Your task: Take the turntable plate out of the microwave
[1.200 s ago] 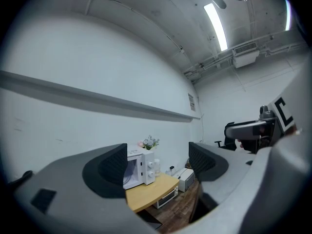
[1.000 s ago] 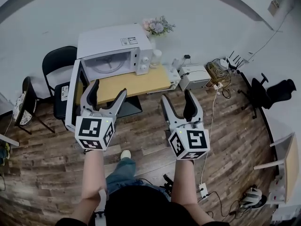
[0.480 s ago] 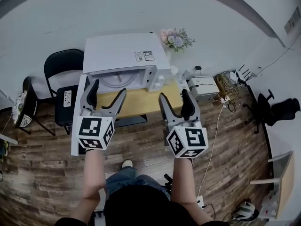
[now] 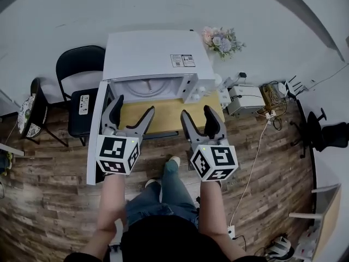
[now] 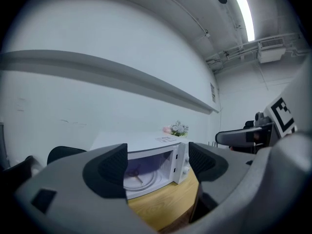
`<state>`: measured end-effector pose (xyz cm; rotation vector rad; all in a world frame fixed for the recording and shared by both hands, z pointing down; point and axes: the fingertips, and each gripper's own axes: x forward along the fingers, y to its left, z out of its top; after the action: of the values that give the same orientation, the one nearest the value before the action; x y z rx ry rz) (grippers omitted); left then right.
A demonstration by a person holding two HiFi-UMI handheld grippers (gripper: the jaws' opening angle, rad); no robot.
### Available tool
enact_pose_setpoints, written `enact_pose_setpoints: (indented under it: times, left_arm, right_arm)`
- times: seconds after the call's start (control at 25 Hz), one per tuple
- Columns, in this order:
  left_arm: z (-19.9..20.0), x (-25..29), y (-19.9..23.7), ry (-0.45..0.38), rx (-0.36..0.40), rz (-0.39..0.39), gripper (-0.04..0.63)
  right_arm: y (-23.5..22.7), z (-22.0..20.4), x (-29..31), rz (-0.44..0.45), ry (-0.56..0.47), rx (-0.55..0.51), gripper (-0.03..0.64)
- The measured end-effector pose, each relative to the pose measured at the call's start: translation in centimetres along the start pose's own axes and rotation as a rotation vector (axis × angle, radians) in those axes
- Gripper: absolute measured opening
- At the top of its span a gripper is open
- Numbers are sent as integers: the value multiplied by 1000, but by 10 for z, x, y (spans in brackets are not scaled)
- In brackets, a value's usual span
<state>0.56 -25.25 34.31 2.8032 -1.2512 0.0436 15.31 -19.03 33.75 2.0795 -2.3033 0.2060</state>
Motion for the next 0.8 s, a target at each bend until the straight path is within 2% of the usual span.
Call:
enact_pose_setpoints:
  times: [0.12,0.36,0.52,0.8]
  left_arm:
    - [-16,6,6,22,-25,22,394]
    - [-55,27,24,96,-56,104,390]
    - [-80,43,31,143,-87,129,383]
    - [-114,75,49,183,-212,164,371]
  right_arm:
    - [-1,-17,13,21,38,8,288]
    - [-1,-46,52,96,103,54,287]
    - [1,-63,78,150,145,82,287]
    - [-6,-99,124,206,221,197,282]
